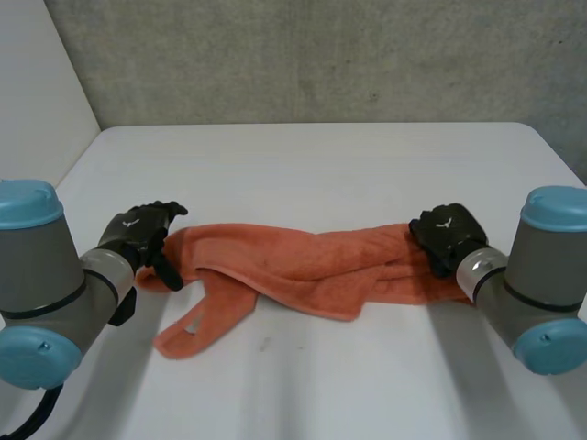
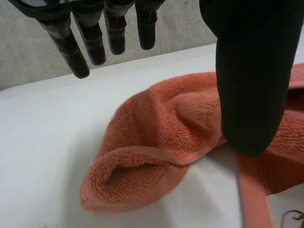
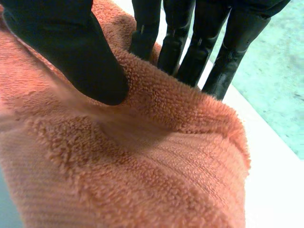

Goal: Fold the laundry

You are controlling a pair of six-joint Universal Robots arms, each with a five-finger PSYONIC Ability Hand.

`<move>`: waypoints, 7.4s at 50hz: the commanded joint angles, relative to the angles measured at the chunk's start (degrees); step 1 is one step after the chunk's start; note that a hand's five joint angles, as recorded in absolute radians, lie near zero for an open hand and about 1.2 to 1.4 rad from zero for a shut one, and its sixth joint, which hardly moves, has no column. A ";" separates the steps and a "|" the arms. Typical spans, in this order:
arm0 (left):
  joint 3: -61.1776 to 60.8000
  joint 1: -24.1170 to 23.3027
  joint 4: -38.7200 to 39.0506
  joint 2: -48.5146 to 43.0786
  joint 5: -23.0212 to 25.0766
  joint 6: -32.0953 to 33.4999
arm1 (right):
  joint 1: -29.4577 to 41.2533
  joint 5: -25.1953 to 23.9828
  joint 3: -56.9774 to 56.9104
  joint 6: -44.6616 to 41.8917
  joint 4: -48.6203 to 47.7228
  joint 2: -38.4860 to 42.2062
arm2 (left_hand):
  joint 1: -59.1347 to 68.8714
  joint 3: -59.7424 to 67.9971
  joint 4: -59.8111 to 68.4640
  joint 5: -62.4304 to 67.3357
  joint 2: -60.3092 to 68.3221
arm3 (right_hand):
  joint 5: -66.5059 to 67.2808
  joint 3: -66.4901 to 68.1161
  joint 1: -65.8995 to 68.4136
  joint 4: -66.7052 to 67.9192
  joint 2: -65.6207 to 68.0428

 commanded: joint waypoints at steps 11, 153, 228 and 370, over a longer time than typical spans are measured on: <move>-0.62 0.21 -0.10 0.48 0.09 0.00 | -5.36 -2.91 0.92 7.52 7.25 -3.65 | 2.54 2.38 2.24 2.32 2.30 | -23.31 -25.17 -13.04 -25.26 -25.05; -4.75 -2.95 9.31 15.60 1.58 4.04 | -22.85 -12.49 -5.40 19.29 13.48 -12.54 | 66.10 65.94 65.80 65.88 65.86 | 14.65 12.78 24.92 12.70 12.90; -7.65 -5.49 15.29 -0.31 -2.20 21.89 | -12.83 -4.86 -32.46 22.81 13.85 12.68 | 65.45 65.29 65.16 65.24 65.22 | 14.65 12.78 24.92 12.70 12.90; 0.25 4.70 5.09 3.39 6.15 1.32 | -15.12 -4.77 -48.64 15.87 31.42 20.24 | 66.10 65.94 65.80 65.88 65.86 | -30.68 -32.55 -20.42 -32.64 -32.43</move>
